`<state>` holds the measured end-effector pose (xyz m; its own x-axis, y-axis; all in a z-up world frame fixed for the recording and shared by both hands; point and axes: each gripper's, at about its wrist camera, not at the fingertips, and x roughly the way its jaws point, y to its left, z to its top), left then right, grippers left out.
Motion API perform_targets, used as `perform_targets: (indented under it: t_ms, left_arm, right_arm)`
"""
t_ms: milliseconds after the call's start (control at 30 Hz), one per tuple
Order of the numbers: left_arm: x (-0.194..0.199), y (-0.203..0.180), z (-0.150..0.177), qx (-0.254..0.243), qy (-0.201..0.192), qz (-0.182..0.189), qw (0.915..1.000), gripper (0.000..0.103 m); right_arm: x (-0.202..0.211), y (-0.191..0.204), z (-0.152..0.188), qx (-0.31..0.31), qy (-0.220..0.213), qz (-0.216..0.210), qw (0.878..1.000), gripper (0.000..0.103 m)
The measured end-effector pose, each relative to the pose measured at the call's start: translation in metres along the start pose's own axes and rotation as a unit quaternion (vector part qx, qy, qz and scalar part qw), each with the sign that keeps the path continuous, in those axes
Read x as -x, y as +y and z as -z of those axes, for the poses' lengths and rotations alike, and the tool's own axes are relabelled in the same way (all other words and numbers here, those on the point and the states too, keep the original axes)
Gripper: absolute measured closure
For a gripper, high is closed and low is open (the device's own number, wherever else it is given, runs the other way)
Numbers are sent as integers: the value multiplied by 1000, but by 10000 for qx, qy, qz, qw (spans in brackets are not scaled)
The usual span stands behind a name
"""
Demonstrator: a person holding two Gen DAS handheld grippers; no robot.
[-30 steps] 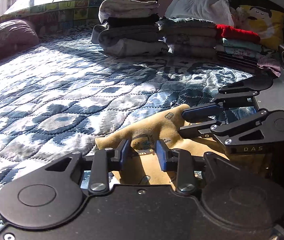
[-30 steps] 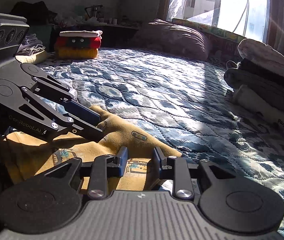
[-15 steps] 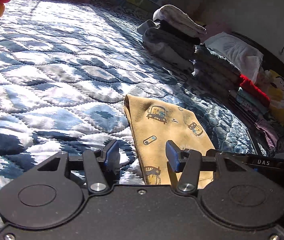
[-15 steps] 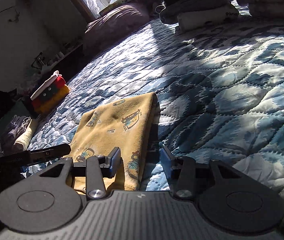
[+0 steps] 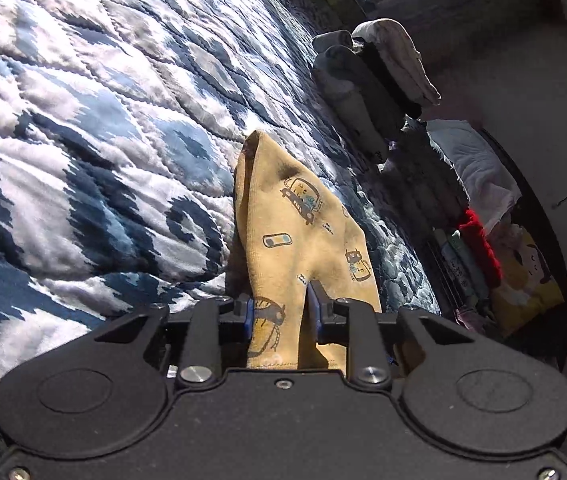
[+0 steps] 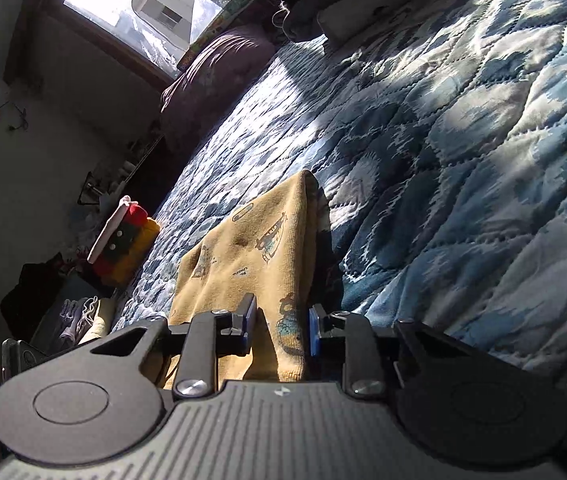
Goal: Fold clothes
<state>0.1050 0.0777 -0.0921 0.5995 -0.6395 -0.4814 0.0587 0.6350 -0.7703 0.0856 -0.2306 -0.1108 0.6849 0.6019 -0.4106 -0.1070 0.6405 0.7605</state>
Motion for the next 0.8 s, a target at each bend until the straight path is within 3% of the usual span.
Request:
perform_targets:
  t_ms: [67, 233, 367, 633, 800]
  left_arm:
    - [-1, 3, 5, 118, -83, 135, 9998, 89]
    - [12, 1, -1, 70, -162, 447, 9988, 91]
    - [42, 9, -19, 237, -541, 884, 9943, 91]
    - [112, 51, -62, 586, -1522, 886, 9826, 91]
    - [170, 82, -85, 845, -2421, 722, 9639, 91]
  right_arm:
    - [3, 1, 2, -69, -35, -152, 9999, 88]
    - [10, 15, -6, -172, -181, -769, 9967, 89]
    - [-4, 43, -16, 27, -185, -1111, 9936, 89]
    - [-94, 121, -25, 284, 293, -1710, 9844, 89]
    - [-164, 192, -37, 715, 854, -2185, 9695, 89]
